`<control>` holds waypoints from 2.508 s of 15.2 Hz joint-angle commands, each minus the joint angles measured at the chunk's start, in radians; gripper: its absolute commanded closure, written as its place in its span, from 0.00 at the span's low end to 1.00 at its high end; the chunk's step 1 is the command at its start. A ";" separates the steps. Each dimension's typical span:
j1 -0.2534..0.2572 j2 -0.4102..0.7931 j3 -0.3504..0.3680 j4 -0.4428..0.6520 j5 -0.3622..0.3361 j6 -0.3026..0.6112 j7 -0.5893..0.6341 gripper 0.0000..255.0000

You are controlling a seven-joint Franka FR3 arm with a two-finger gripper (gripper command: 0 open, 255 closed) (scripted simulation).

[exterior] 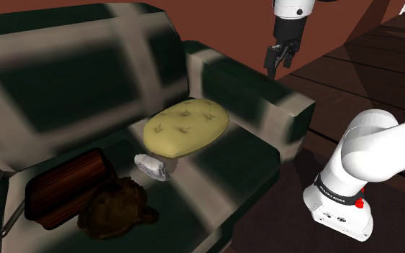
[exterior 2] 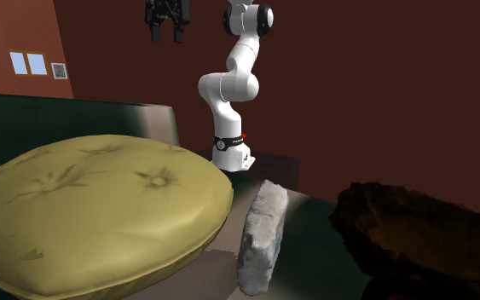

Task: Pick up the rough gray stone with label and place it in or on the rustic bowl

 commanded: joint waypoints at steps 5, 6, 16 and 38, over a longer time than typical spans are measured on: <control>0.026 0.082 0.047 -0.017 0.042 0.095 0.046 0.00; 0.032 0.105 0.059 -0.019 0.052 0.119 0.056 0.00; 0.085 0.378 0.176 0.030 0.115 0.341 0.159 0.00; 0.225 1.141 0.348 0.539 -0.036 0.576 0.414 0.00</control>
